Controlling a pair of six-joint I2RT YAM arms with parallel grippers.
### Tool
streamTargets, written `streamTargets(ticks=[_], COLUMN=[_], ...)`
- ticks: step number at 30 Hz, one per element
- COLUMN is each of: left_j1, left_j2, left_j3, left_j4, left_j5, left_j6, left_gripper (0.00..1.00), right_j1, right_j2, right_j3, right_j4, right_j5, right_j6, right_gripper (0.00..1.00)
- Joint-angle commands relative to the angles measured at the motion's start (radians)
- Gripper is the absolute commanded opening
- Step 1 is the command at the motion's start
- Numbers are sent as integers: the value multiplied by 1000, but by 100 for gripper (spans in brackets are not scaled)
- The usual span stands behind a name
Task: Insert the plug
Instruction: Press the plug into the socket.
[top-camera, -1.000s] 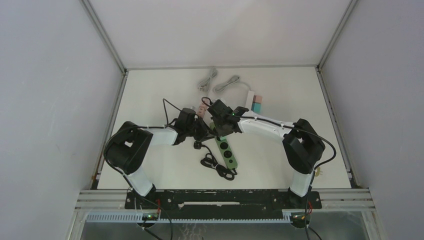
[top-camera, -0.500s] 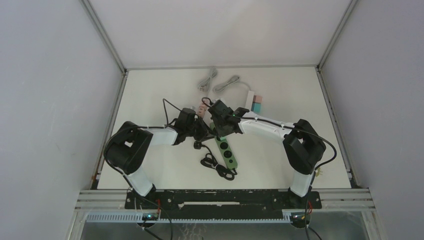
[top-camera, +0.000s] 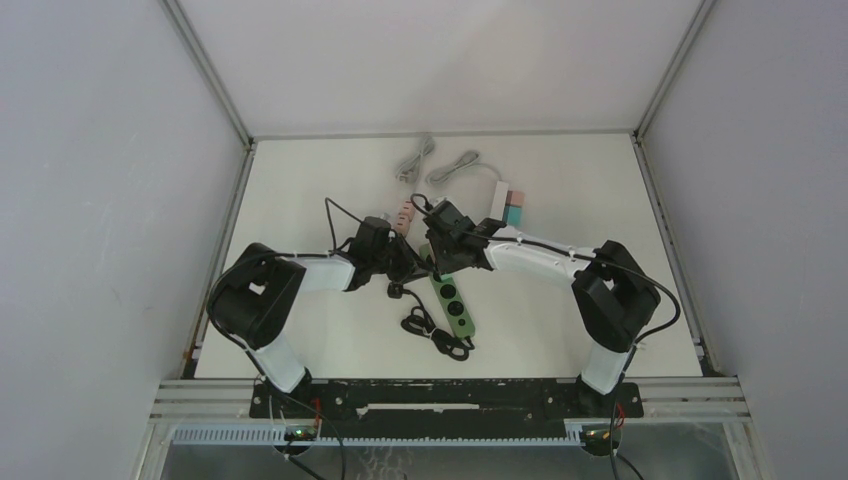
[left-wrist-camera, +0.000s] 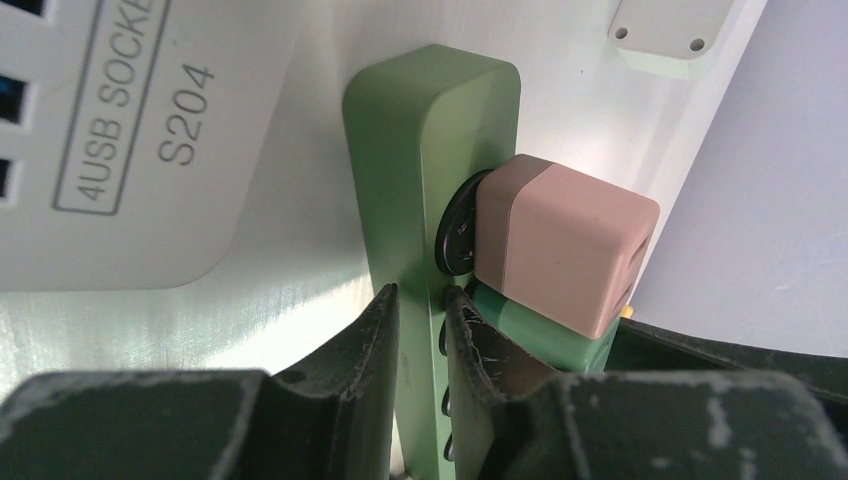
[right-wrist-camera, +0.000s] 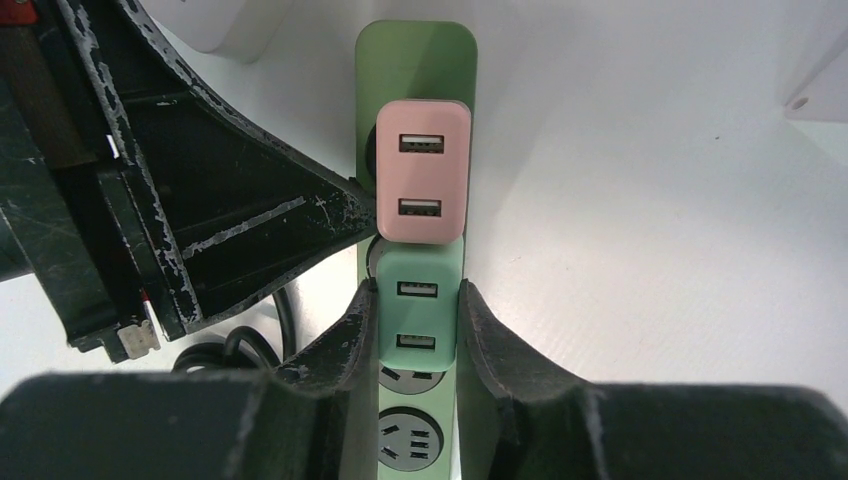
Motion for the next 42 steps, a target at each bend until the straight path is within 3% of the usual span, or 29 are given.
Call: streamTargets(ticks=[1, 11, 21, 27, 29, 35, 42], left_j1=[-6, -6, -6, -6, -6, -6, -7], left_j2=[-24, -46, -153, -250, -290, -415, -615], left_j3=[-27, -27, -31, -39, -42, -45, -37], left_j4=[-21, -24, -85, -154, -184, -279, -437], left_j5=[-6, -8, -52, -96, -122, -199, -324], left_j6=[4, -1, 33, 62, 78, 127, 226], left_gripper=[28, 28, 33, 38, 41, 51, 66], right_j1=[11, 35, 39, 39, 40, 43, 43], right_j2=[179, 209, 98, 44, 15, -114, -243], right_j3=[-151, -151, -87, 11, 40, 60, 50], right_j4=[-77, -88, -91, -125, -121, -73, -132], right_j5=[-68, -48, -20, 22, 27, 25, 87], right_j6=[19, 19, 29, 46, 56, 78, 84], right_gripper=[0, 0, 2, 46, 55, 71, 81])
